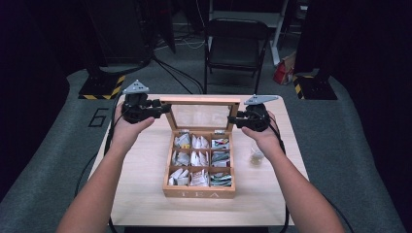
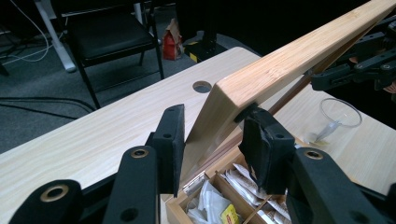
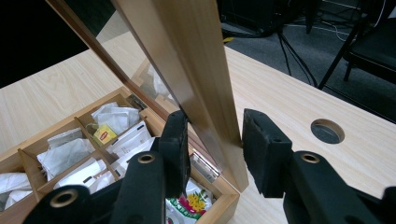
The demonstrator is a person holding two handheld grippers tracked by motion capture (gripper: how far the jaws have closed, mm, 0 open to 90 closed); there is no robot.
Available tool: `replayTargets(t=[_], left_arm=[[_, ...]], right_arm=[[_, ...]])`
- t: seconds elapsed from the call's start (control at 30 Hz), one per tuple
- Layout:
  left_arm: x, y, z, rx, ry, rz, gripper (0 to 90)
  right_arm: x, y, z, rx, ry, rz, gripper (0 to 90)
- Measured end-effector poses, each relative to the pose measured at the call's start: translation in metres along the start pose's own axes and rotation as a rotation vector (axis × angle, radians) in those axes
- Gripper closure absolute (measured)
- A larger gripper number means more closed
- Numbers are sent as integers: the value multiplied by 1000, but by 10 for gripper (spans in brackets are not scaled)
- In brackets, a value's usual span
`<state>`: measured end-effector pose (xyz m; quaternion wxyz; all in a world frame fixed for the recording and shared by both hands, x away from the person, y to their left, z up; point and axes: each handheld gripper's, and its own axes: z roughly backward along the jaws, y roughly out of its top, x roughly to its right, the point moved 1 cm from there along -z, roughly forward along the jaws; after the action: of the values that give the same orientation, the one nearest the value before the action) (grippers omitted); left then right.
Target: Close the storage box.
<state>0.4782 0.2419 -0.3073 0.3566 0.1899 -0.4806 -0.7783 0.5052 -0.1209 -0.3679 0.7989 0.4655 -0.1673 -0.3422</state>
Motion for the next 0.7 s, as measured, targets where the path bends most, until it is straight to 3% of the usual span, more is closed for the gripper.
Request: replayTargets(t=[0.2,0.53,0.7], left_arm=[[3,-1,2,-4,18,-22,611],[8,-7,6,-3,8,-30,609],[12,-12,9,1,5,-31,604]], right_arm=[[-1,-1,0,3,-1,-2,612],[-3,-2,6,-2,29,-38,555],[-8,-2,12,5,32,-31,543]])
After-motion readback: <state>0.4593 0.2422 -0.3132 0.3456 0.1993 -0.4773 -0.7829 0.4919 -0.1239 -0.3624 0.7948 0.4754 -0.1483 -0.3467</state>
